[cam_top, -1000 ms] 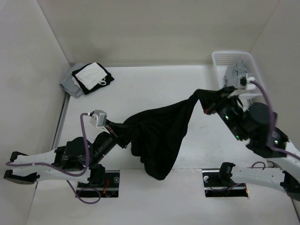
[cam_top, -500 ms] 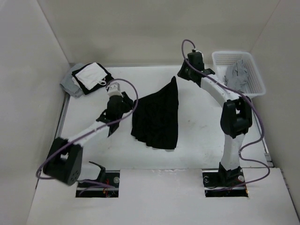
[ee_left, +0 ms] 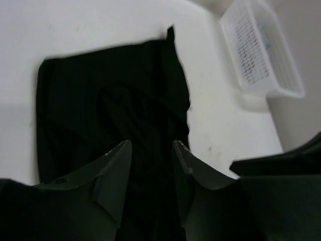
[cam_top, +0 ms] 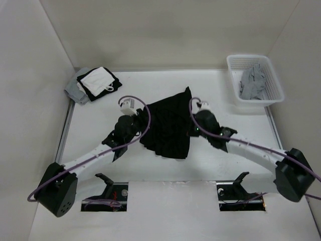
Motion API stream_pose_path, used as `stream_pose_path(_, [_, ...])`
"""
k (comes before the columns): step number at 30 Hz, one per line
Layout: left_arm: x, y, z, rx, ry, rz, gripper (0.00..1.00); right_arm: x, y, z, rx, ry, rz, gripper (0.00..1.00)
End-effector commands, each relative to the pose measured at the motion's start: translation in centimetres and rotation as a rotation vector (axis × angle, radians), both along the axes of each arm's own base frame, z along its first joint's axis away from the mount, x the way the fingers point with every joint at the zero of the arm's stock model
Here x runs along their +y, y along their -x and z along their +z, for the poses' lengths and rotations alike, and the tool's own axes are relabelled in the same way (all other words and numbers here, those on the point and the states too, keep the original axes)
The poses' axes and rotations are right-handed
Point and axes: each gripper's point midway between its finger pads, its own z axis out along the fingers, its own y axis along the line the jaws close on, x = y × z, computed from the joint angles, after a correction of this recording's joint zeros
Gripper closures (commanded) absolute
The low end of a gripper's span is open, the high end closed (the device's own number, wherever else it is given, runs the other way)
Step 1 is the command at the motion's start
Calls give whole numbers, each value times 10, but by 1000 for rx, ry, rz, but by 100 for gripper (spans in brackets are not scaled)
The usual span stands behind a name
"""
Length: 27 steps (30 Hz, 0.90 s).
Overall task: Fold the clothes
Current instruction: Flatten the tank top out
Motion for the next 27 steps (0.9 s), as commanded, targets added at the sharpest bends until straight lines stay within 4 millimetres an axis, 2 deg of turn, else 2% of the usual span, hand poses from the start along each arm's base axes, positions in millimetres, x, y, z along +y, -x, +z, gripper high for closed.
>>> stream_pose_path(1, [29, 37, -62, 147, -103, 59, 64, -6, 54, -25, 55, -8, -25, 87])
stream_pose_path(3, [39, 54, -76, 188, -96, 70, 64, -8, 90, -38, 100, -27, -10, 74])
stream_pose_path(5, [45, 64, -87, 221, -90, 74, 62, -7, 112, -44, 142, -80, -14, 64])
stream_pose_path(6, [45, 69, -92, 232, -91, 70, 60, -5, 121, -48, 157, -100, -10, 60])
stream_pose_path(8, [47, 73, -102, 256, -104, 66, 57, 0, 128, -55, 179, -120, -2, 58])
stream_pose_path(11, [42, 74, -109, 272, -114, 35, 54, 5, 125, -63, 184, -113, -8, 60])
stream_pose_path(14, [33, 72, -110, 274, -106, -4, 53, 1, 109, -67, 160, -100, -44, 66])
stream_pose_path(17, [27, 69, -114, 287, -102, -25, 56, -8, 93, -68, 152, -109, -88, 71])
stream_pose_path(19, [26, 69, -118, 298, -108, -26, 58, -2, 94, -69, 163, -114, -52, 74])
stream_pose_path(23, [25, 64, -118, 291, -105, -24, 62, 4, 96, -78, 199, -99, -26, 66])
stream_pose_path(27, [23, 60, -117, 287, -103, -23, 75, 3, 99, -87, 225, -76, -27, 65])
